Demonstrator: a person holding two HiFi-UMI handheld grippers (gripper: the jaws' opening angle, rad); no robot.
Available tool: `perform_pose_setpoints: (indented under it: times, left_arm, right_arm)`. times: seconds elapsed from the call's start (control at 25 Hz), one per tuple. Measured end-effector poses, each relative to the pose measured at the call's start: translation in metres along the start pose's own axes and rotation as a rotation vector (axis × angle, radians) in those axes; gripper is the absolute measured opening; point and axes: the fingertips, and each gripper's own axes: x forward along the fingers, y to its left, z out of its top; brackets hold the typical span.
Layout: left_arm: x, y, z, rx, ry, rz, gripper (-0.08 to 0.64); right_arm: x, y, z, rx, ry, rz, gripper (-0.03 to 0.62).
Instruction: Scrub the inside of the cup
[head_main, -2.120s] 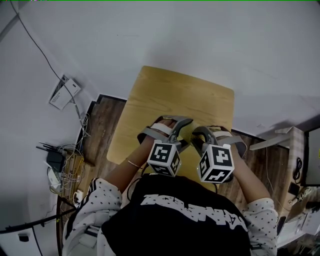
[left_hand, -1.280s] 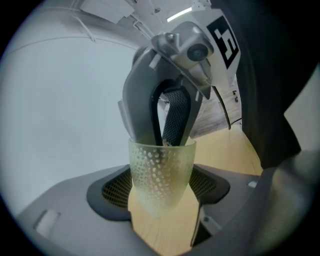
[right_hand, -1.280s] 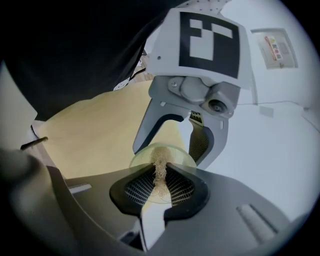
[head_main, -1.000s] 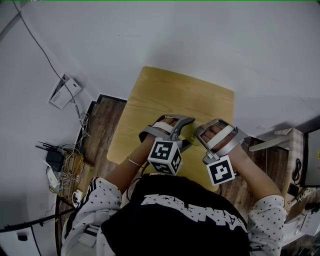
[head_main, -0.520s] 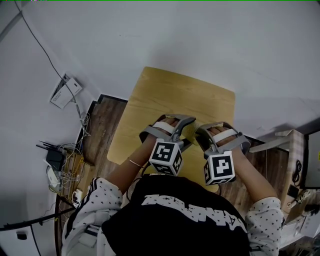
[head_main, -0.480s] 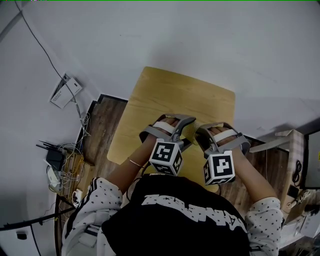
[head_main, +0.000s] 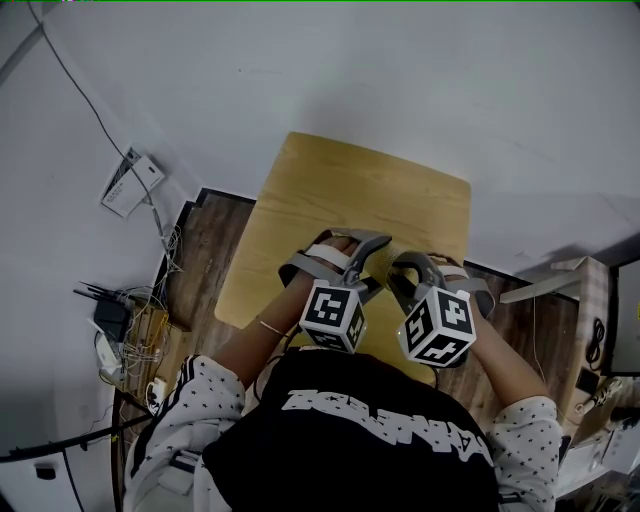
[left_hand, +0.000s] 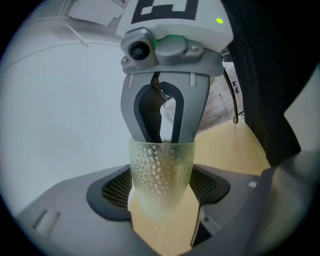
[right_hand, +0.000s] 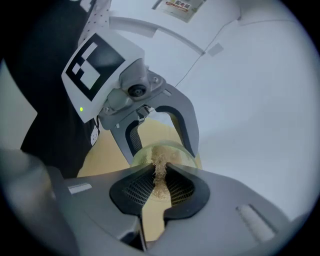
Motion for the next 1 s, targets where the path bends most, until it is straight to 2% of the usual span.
perform_pose_setpoints:
  times: [0.48,0.8,1.0]
  left_arm:
    - [0.001,-0.015,0.001,0.058,0.025,-0.023,0.359]
    - [0.003,-0.022,0.008,0.090,0.020,-0.030,0.359]
    - [0.003,-0.025,0.016,0.111,0.005,-0.021,0.359]
  right_arm:
    - [-0.001,0.010,-0.002,0.543,-0.127,0.162,0.072]
    - [-0.005,0.012,-0.010,1.014,-0.260,0.307,0.072]
    - [-0.013,0.012,-0.013,1.221,-0.334,0.371,0.072]
